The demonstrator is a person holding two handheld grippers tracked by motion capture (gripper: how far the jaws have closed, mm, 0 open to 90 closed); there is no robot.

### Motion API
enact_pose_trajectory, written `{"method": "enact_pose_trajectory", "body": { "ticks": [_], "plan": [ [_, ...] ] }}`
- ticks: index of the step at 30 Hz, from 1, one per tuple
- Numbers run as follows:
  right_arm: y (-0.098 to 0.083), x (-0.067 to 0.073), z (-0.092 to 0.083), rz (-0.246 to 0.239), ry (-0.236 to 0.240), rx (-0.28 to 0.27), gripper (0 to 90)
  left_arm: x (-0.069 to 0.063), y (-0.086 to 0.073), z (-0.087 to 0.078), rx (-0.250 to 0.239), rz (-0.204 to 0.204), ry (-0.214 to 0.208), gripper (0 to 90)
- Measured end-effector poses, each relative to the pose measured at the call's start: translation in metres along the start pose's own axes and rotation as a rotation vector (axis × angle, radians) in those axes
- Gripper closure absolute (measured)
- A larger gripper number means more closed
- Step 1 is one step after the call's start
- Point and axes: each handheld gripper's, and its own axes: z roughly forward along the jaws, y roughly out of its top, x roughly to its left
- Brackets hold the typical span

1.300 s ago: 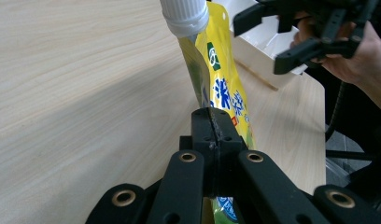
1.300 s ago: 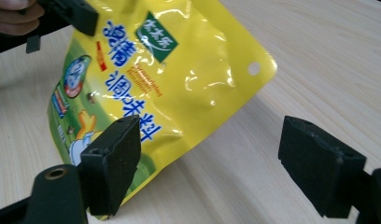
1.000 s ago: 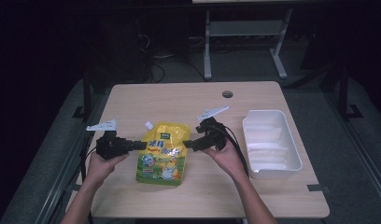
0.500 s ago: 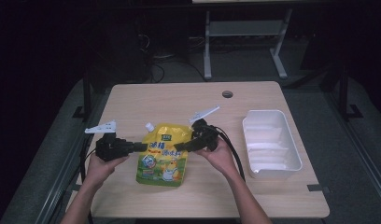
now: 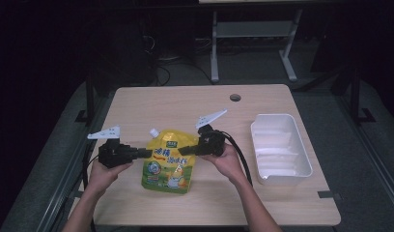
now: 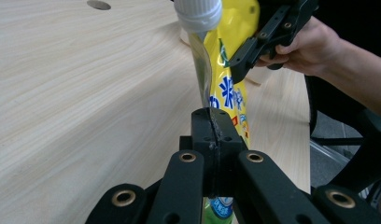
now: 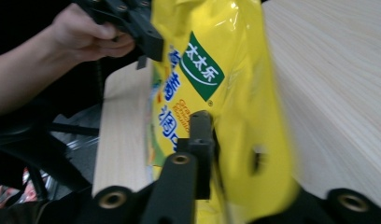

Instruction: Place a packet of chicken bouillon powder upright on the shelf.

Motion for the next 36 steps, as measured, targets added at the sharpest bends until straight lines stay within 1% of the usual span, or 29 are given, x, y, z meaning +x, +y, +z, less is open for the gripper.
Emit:
{"method": "enact_pose_trajectory", "body": {
  "ticks": [3,4,5,7,11,12,13,14,15,17,18,19,20,21,23,24,27,29,31,32,33,35,36],
  "plan": [
    [0.003,0.005,-0.003,-0.006,0.024,0.002,88.8,0.002,-0.003,-0.002,-0.01,-0.011,-0.008,90.0],
    [0.005,0.009,-0.004,-0.017,0.028,0.012,89.0,0.002,-0.005,-0.002,-0.013,-0.016,-0.013,90.0],
    [0.005,0.009,-0.004,-0.017,0.028,0.012,89.0,0.002,-0.005,-0.002,-0.013,-0.016,-0.013,90.0],
    [0.01,0.017,-0.004,-0.039,0.017,0.039,89.4,0.0,-0.008,-0.003,0.002,-0.003,-0.014,89.0],
    [0.013,0.022,-0.005,-0.05,0.018,0.052,89.6,-0.001,-0.009,-0.005,0.012,0.008,-0.018,83.8],
    [0.015,0.025,-0.005,-0.06,0.019,0.059,89.7,-0.002,-0.009,-0.006,0.019,0.012,-0.014,82.1],
    [0.015,0.026,-0.005,-0.064,0.018,0.06,89.7,-0.005,-0.008,-0.008,0.028,0.033,0.004,81.3],
    [0.015,0.026,-0.005,-0.064,0.018,0.06,89.7,-0.005,-0.008,-0.008,0.028,0.033,0.004,79.7],
    [0.017,0.028,-0.006,-0.071,0.013,0.072,89.8,-0.008,-0.009,-0.011,0.026,0.052,0.019,78.2],
    [0.017,0.028,-0.006,-0.073,0.012,0.079,89.8,-0.009,-0.009,-0.012,0.023,0.057,0.027,76.5],
    [0.018,0.029,-0.008,-0.073,0.013,0.083,89.8,-0.01,-0.009,-0.013,0.02,0.062,0.029,73.3],
    [0.018,0.029,-0.01,-0.074,0.016,0.084,89.8,-0.012,-0.01,-0.016,0.019,0.079,0.041,72.3],
    [0.019,0.03,-0.011,-0.074,0.014,0.085,89.8,-0.012,-0.01,-0.016,0.019,0.079,0.041,70.9],
    [0.019,0.03,-0.013,-0.076,0.01,0.084,89.9,-0.014,-0.011,-0.016,0.024,0.086,0.053,69.2],
    [0.02,0.03,-0.015,-0.079,0.01,0.083,89.8,-0.015,-0.012,-0.017,0.026,0.097,0.062,67.9],
    [0.021,0.031,-0.019,-0.081,0.005,0.082,89.8,-0.017,-0.014,-0.018,0.034,0.106,0.073,64.8],
    [0.023,0.031,-0.024,-0.082,0.002,0.084,89.8,-0.019,-0.016,-0.019,0.037,0.11,0.081,61.9],
    [0.024,0.031,-0.03,-0.08,-0.002,0.077,89.8,-0.021,-0.018,-0.02,0.039,0.116,0.087,61.5],
    [0.026,0.031,-0.037,-0.08,-0.007,0.073,89.8,-0.024,-0.022,-0.019,0.045,0.123,0.101,59.3],
    [0.026,0.031,-0.037,-0.08,-0.007,0.073,89.8,-0.024,-0.022,-0.019,0.045,0.123,0.101,58.8],
    [0.027,0.031,-0.042,-0.083,-0.014,0.078,89.8,-0.026,-0.025,-0.017,0.056,0.134,0.115,58.0],
    [0.028,0.031,-0.044,-0.083,-0.018,0.08,89.8,-0.026,-0.026,-0.016,0.06,0.14,0.119,57.2],
    [0.028,0.031,-0.049,-0.081,-0.024,0.079,89.8,-0.027,-0.028,-0.015,0.068,0.142,0.126,54.8]
  ]
}}
